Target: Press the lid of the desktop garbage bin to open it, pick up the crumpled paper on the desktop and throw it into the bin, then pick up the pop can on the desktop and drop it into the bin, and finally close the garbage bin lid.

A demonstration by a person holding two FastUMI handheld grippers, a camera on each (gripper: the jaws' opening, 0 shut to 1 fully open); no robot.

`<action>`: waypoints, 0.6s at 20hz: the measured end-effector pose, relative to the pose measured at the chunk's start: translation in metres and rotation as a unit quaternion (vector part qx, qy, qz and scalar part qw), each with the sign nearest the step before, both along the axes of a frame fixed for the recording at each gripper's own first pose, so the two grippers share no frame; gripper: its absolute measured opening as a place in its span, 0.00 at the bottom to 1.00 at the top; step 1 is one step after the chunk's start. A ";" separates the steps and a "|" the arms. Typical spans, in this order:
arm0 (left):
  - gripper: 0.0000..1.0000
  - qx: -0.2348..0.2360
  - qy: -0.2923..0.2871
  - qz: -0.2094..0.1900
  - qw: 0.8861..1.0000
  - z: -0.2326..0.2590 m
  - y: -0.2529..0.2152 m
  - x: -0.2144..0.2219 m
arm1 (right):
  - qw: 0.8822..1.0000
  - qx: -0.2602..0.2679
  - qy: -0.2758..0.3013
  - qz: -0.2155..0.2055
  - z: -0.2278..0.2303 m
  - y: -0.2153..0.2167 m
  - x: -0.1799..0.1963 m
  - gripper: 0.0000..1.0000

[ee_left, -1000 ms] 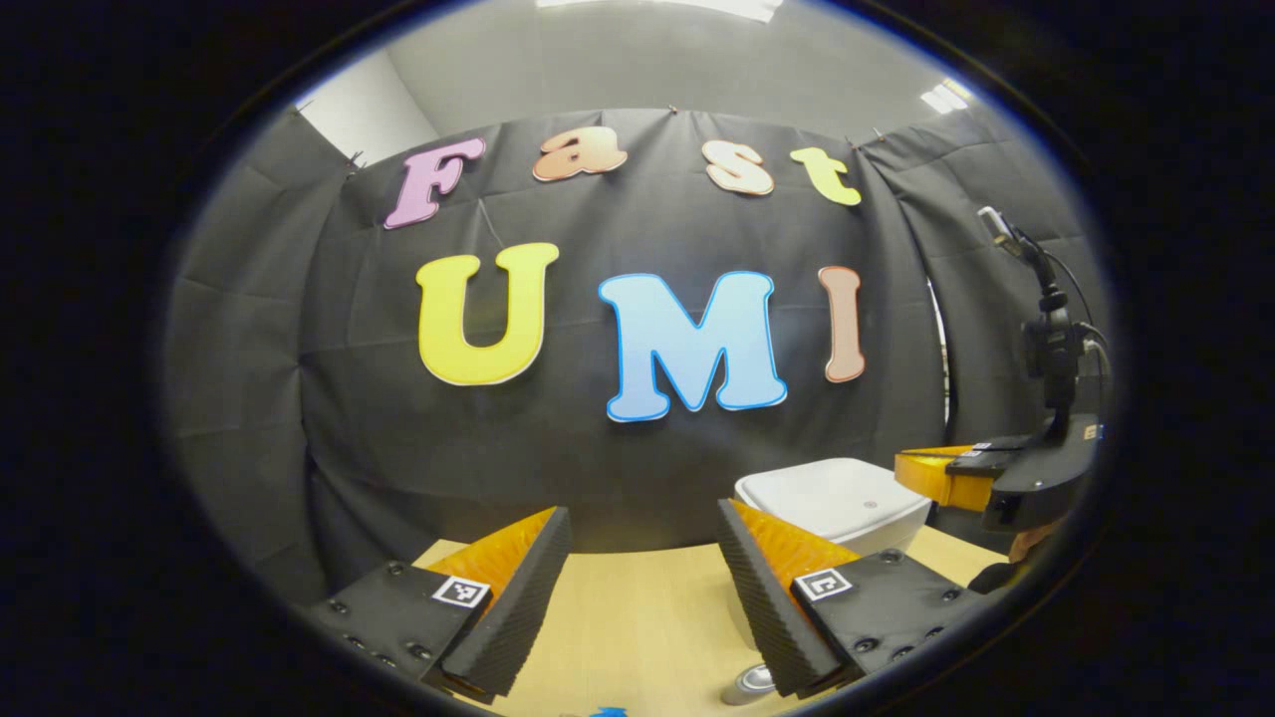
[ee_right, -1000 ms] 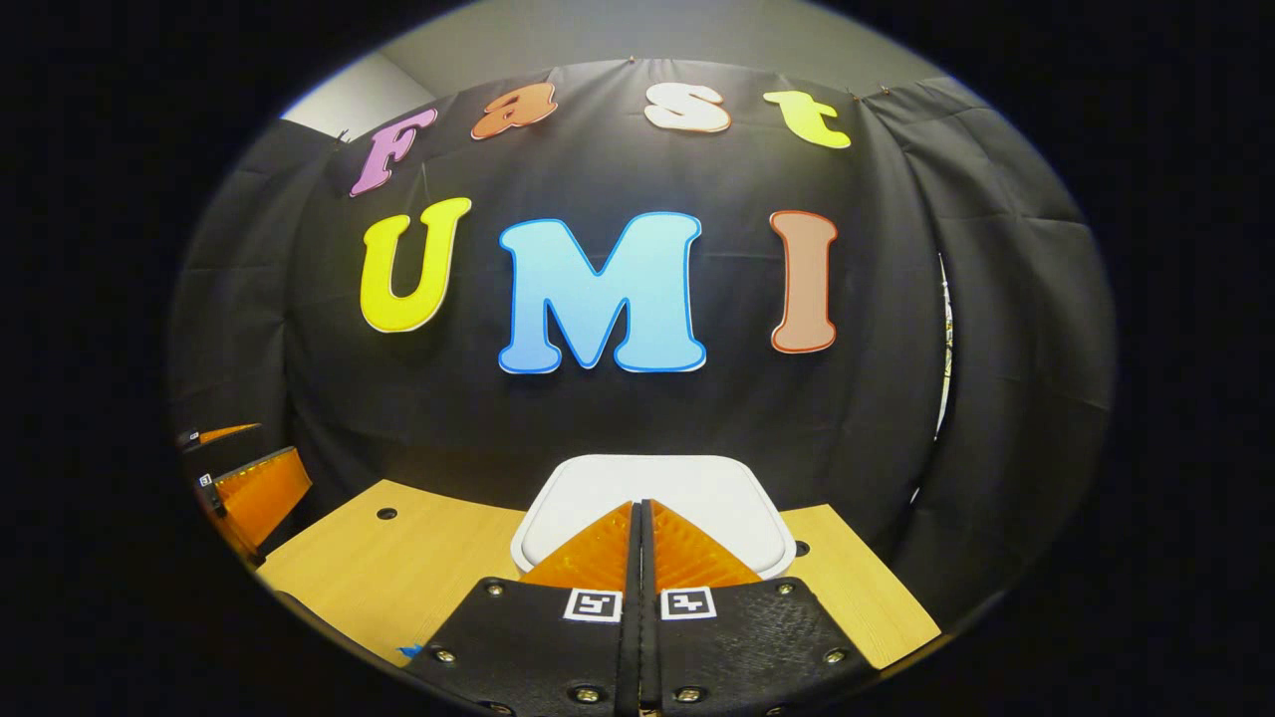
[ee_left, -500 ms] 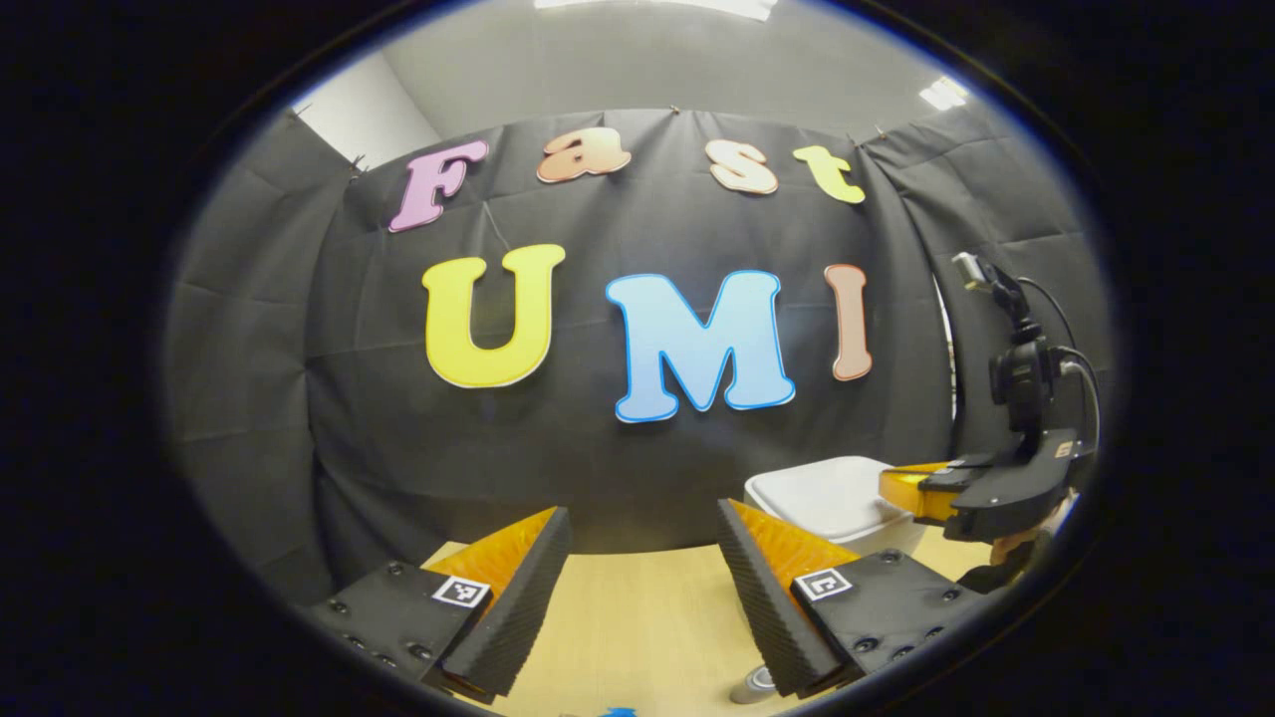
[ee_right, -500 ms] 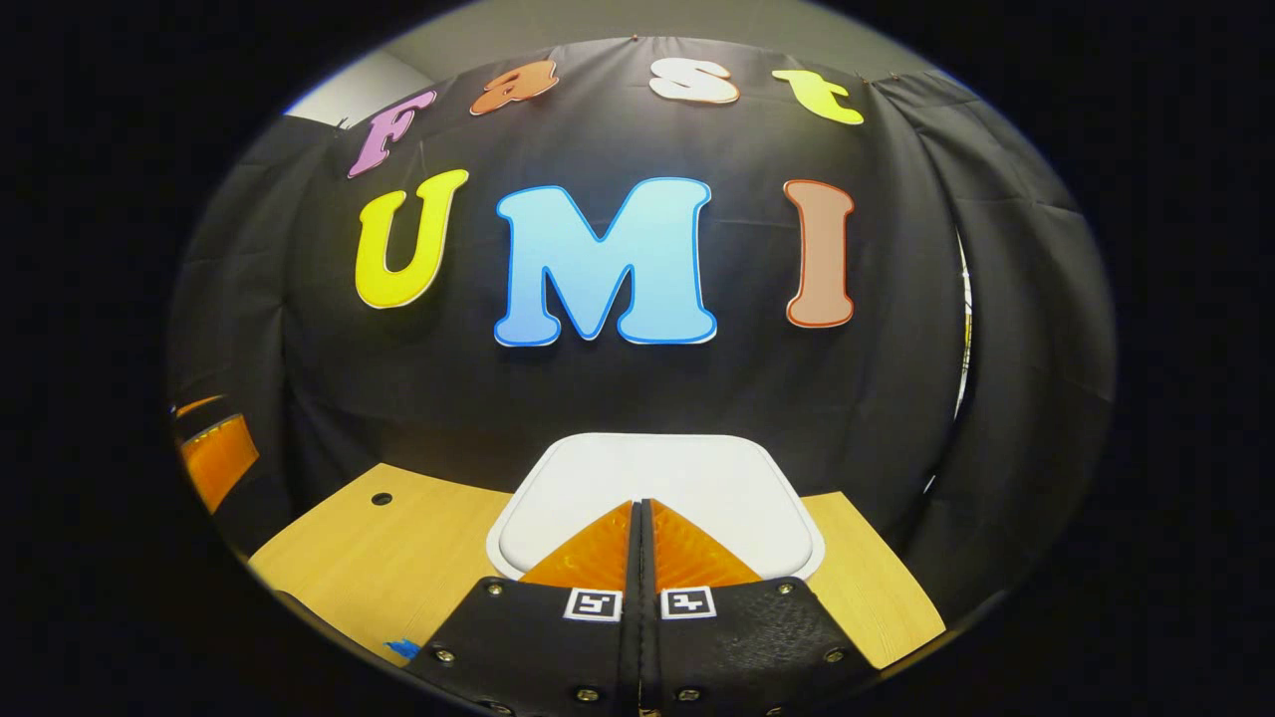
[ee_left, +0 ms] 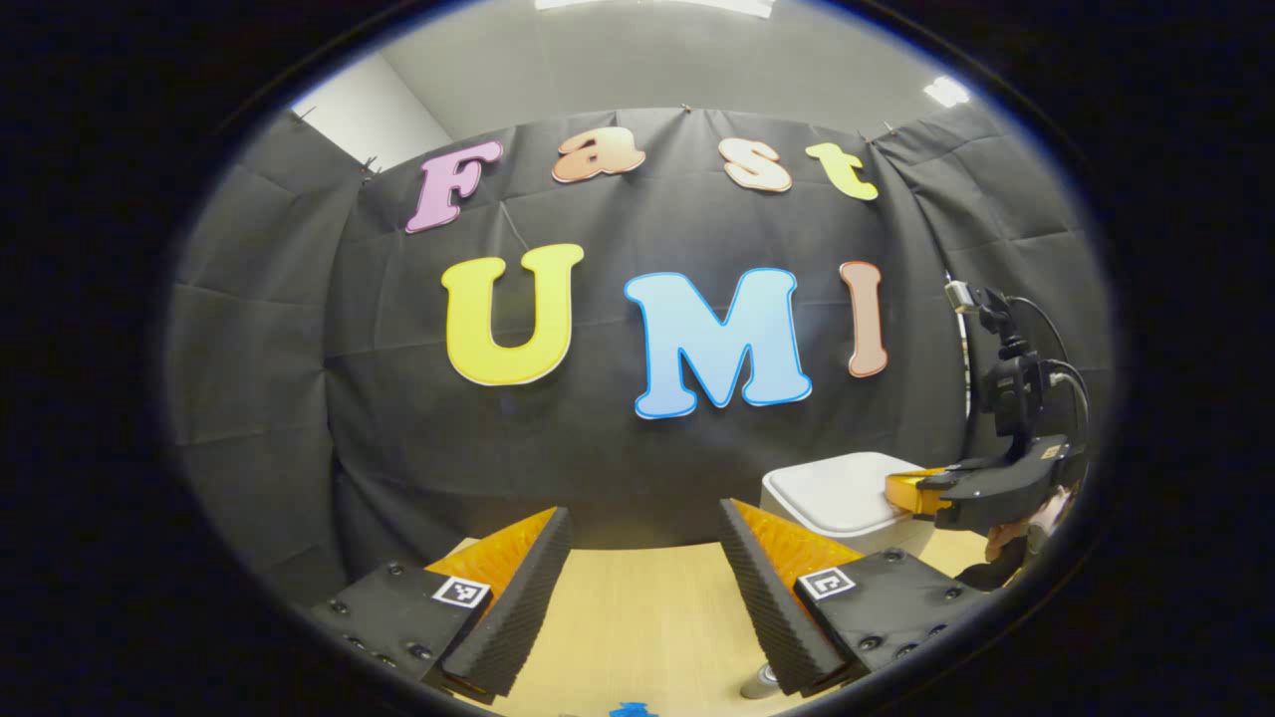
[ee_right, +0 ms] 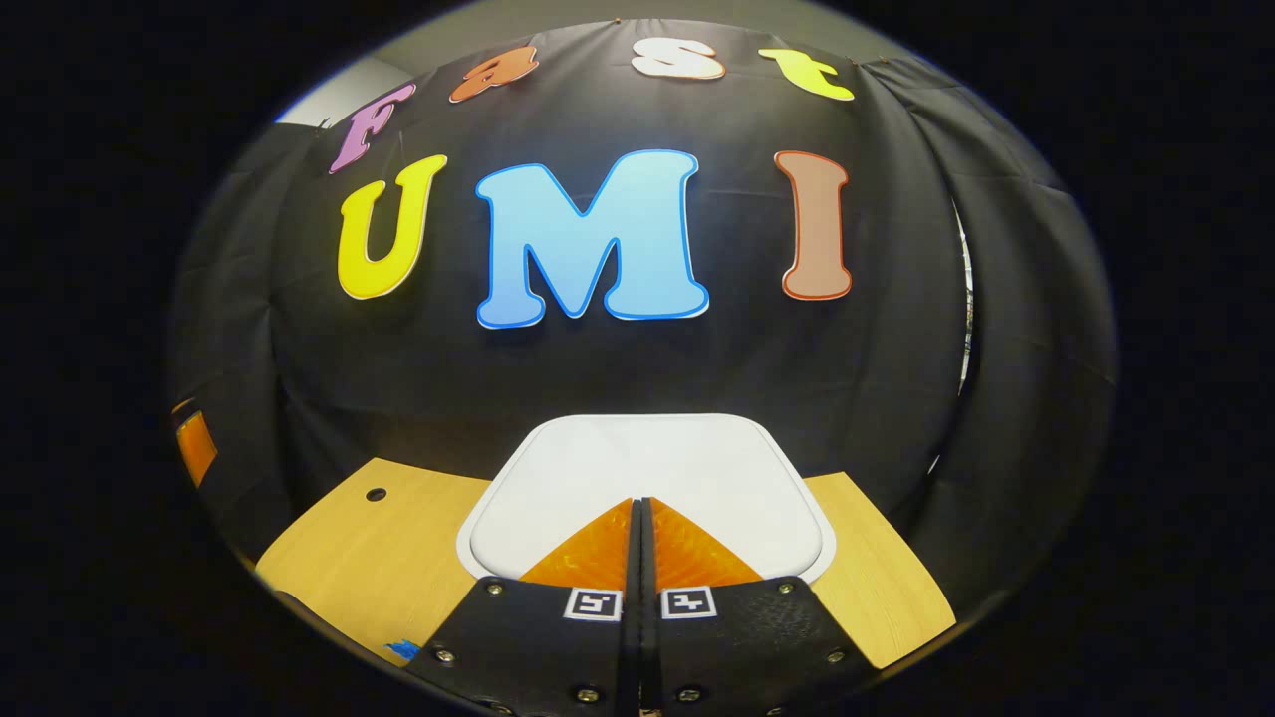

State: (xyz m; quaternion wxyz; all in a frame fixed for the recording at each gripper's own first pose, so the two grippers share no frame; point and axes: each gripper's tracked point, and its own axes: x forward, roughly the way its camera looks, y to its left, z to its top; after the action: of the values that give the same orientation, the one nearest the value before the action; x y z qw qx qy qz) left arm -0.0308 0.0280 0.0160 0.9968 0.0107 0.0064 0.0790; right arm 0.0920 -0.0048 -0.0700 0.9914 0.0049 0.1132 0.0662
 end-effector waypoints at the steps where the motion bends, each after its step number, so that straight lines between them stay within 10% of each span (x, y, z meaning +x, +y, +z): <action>1: 0.97 -0.002 0.001 0.003 1.000 0.000 0.001 -0.002 | 1.000 -0.002 -0.002 0.001 -0.001 0.000 0.000 0.00; 12: 1.00 -0.031 0.005 0.004 0.999 -0.012 -0.004 0.001 | 0.999 0.043 -0.003 0.017 -0.008 0.001 -0.001 0.01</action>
State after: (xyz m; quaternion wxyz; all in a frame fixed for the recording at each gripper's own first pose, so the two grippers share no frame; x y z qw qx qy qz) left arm -0.0303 0.0236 0.0037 0.9963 -0.0201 0.0142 0.0824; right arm 0.0912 -0.0035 -0.0785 0.9893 0.0450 0.1075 0.0874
